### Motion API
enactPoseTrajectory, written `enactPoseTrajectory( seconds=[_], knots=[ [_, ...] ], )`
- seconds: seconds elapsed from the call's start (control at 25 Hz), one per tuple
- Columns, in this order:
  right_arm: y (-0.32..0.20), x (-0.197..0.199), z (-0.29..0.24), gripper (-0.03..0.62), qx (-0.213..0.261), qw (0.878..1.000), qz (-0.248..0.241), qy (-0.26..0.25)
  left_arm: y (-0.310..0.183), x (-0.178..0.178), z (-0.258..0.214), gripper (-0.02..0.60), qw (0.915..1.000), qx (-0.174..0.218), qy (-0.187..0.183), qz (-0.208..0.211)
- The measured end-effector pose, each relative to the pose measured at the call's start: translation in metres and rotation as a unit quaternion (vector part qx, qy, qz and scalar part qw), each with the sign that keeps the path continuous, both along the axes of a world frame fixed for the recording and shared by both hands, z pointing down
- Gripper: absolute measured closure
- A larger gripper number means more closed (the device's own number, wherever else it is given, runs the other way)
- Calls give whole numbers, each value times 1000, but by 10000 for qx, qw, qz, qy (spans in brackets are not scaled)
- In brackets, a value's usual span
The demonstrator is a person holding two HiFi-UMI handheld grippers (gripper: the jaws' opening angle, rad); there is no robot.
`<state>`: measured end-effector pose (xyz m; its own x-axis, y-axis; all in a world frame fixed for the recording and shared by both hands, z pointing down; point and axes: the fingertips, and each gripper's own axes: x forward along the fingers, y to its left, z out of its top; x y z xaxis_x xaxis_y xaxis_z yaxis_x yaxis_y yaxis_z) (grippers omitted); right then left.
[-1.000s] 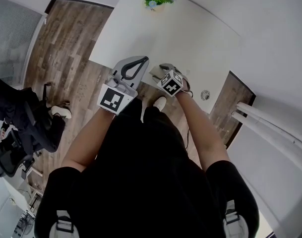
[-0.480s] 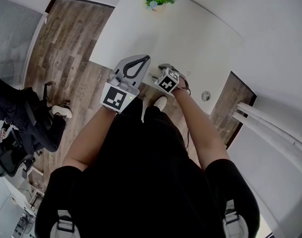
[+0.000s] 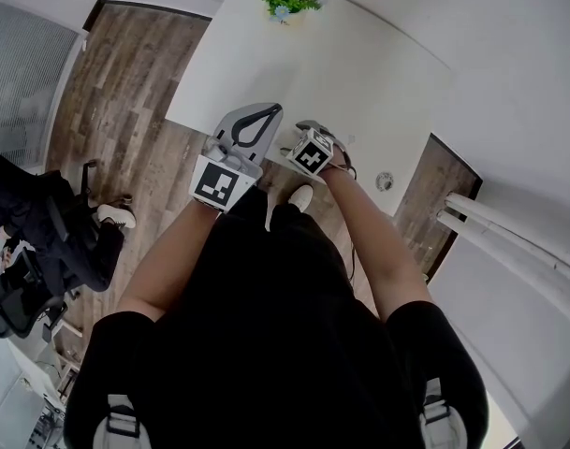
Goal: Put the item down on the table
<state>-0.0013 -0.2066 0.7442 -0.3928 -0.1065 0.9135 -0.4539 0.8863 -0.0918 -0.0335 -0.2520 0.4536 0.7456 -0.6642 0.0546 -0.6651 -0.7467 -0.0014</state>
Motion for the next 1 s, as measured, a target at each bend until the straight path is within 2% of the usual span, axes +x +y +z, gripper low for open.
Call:
enactPoseTrajectory(
  seconds=[0.16,0.28,0.4,0.52,0.68,0.88,1.0],
  knots=[
    [-4,3,-29,278,171,9992,205,-290,2,6,-8,588,10000,63,15,29],
    [-8,8,-60,279,274,9942,629,-829,2,11,-17,588,9999,104,39,24],
    [-13,16,-94,283,336,9826,1100,-1461,3,18,-27,588,9998,118,138,37],
    [-18,27,-136,295,644,9674,1446,-1977,6,27,-36,588,9995,138,212,164],
    [-24,46,-205,310,1392,9376,1768,-2652,13,35,-42,588,9992,58,236,324],
    [-11,63,-295,322,2051,8808,1948,-3797,24,45,-62,588,9983,66,333,476],
    [2,69,-333,327,2347,8580,1944,-4136,32,49,-75,588,9974,45,420,578]
  ],
)
